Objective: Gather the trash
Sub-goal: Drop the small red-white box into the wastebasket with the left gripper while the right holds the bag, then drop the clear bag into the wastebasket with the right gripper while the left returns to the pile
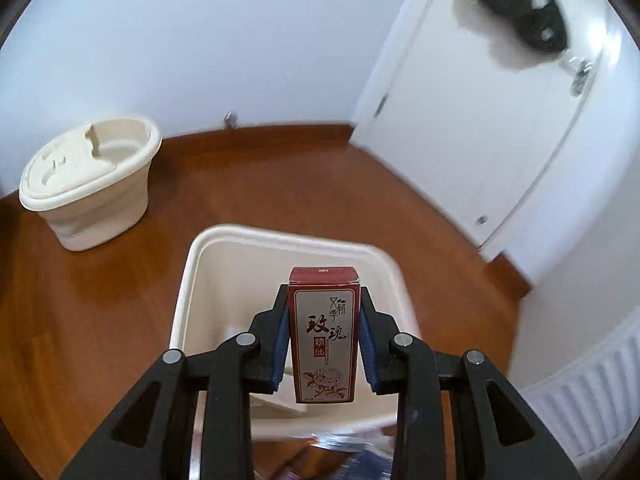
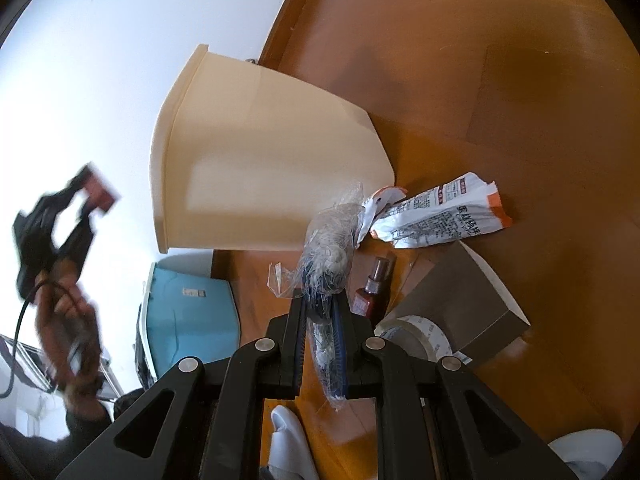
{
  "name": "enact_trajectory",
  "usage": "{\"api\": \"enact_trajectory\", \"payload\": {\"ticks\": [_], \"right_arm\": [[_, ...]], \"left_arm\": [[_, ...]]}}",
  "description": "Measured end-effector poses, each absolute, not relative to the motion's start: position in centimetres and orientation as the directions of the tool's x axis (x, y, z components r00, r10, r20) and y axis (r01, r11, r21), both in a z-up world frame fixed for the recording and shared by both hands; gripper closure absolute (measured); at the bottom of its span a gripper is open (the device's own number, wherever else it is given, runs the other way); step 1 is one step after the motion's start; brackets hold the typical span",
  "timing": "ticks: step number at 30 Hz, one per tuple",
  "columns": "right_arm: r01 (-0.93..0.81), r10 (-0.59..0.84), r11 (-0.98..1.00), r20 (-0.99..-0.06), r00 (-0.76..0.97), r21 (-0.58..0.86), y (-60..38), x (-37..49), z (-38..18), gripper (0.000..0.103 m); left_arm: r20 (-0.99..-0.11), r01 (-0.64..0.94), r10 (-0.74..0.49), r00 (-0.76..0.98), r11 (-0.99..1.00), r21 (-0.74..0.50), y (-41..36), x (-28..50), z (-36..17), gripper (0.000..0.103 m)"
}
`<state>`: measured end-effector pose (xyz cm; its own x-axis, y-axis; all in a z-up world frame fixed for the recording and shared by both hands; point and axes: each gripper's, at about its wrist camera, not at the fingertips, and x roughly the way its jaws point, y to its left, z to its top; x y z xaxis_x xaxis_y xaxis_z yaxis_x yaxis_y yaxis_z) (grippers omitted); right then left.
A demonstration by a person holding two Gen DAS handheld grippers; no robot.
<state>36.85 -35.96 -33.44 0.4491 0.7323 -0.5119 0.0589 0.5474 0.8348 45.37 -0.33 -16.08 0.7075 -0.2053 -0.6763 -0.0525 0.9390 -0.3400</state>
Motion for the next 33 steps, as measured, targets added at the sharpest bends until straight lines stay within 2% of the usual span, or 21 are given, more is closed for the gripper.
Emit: {"api": "enact_trajectory", "payload": {"ticks": [3,6,11,17,19,21,22,27,28,30,33], "right_arm": [[0.055,0.729,0.548,-0.508,0.459,0.835,-36.3,36.9,-33.0,0.09],[0.047,0.72,0.555,-0.508,0.473,0.831,-36.7,36.9,-32.3,0.09],[0.031,0.694,0.567,-0.498,0.519,0.823,-38.3,37.2,-30.3,0.09],[-0.013,0.68,0.575,-0.469,0.563,0.818,-39.0,37.7,-27.7,0.09],[-0.037,0.674,0.581,-0.455,0.582,0.813,-39.1,37.9,-26.1,0.09],[-0.072,0.664,0.587,-0.429,0.612,0.806,-39.5,38.0,-23.9,0.09],[-0.098,0.659,0.589,-0.407,0.632,0.802,-39.7,38.1,-22.5,0.09],[-0.213,0.636,0.61,-0.311,0.706,0.764,-39.8,38.9,-16.0,0.09],[-0.237,0.637,0.615,-0.296,0.712,0.752,-39.5,39.1,-14.9,0.09],[-0.29,0.643,0.626,-0.269,0.717,0.724,-38.3,39.6,-12.8,0.09],[-0.359,0.67,0.631,-0.251,0.699,0.687,-36.0,40.7,-10.8,0.09]], "left_arm": [[-0.763,-0.141,-0.187,0.618,0.929,-0.342,0.7,47.3,-20.8,0.074],[-0.81,-0.209,-0.159,0.565,0.922,-0.326,0.9,47.4,-24.2,0.073],[-0.764,-0.146,-0.142,0.63,0.944,-0.296,-0.4,44.8,-22.3,0.073],[-0.693,-0.07,-0.121,0.711,0.968,-0.241,-0.7,39.6,-17.3,0.071],[-0.683,-0.065,-0.112,0.722,0.971,-0.228,0.0,37.0,-16.9,0.058],[-0.685,-0.079,-0.085,0.723,0.976,-0.204,0.0,34.3,-17.1,0.025],[-0.695,-0.089,-0.069,0.716,0.978,-0.188,0.0,33.2,-17.6,0.021],[-0.814,-0.122,0.022,0.58,0.991,-0.06,-0.4,29.4,-22.8,0.02],[-0.837,-0.132,0.038,0.546,0.99,-0.041,-0.2,29.0,-23.9,0.016],[-0.892,-0.143,0.059,0.449,0.99,-0.007,0.0,28.7,-26.5,0.0],[-0.962,-0.161,0.078,0.26,0.986,0.036,0.3,28.5,-30.9,0.0]]}}
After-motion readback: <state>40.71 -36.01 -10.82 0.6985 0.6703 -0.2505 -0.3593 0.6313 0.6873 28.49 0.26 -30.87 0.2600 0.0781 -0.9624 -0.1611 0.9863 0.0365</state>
